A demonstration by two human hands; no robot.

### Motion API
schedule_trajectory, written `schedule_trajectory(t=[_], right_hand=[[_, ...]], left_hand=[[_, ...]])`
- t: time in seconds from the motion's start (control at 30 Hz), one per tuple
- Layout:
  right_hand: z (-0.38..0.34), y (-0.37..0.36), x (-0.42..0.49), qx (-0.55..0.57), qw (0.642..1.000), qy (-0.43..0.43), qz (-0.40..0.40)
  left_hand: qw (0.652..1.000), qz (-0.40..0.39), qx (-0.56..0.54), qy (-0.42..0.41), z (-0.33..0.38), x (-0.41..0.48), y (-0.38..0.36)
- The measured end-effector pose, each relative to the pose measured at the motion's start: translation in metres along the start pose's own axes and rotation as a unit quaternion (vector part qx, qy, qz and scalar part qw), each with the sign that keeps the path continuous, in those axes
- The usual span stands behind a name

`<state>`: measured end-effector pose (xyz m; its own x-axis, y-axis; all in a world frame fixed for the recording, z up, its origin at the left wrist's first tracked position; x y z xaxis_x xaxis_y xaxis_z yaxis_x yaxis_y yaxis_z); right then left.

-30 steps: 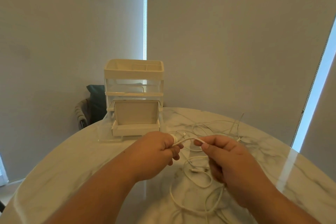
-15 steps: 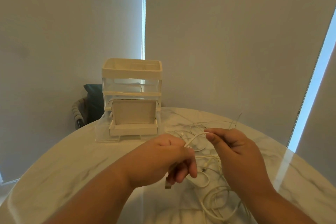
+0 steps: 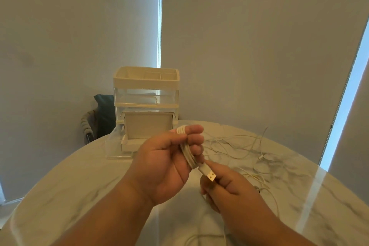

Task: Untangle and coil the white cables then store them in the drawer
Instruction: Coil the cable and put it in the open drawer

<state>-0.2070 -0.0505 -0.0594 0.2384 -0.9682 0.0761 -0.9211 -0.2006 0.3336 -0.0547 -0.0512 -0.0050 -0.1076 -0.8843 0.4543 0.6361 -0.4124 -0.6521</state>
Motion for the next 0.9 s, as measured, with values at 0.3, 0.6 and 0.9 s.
schedule_trajectory(t=[0.3,0.6,0.9], right_hand=[[-0.007,-0.001,-0.008,0.076,0.988,-0.086,-0.099],[0.002,-0.006,-0.006,0.069,0.985,-0.098,-0.123],[0.000,-0.002,-0.008,0.020,0.997,-0.054,-0.043]], left_hand=[[0.997,0.074,0.033,-0.018,-0.004,0.002,0.003],[0.994,0.095,0.059,0.003,-0.006,0.001,0.002],[0.993,0.096,0.074,-0.012,-0.008,0.005,0.004]])
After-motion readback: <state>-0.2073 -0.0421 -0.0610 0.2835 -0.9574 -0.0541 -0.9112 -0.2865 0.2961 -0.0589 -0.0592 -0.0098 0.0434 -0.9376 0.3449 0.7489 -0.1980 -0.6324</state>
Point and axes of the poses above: each hand's wrist, its own x-axis towards the middle knuckle, its own y-axis out of the back of the hand, z = x × y, the point moved 1 cm from there along x, towards the middle knuckle, and after that the axes turned 14 degrees about -y, right-handed, at the moved point
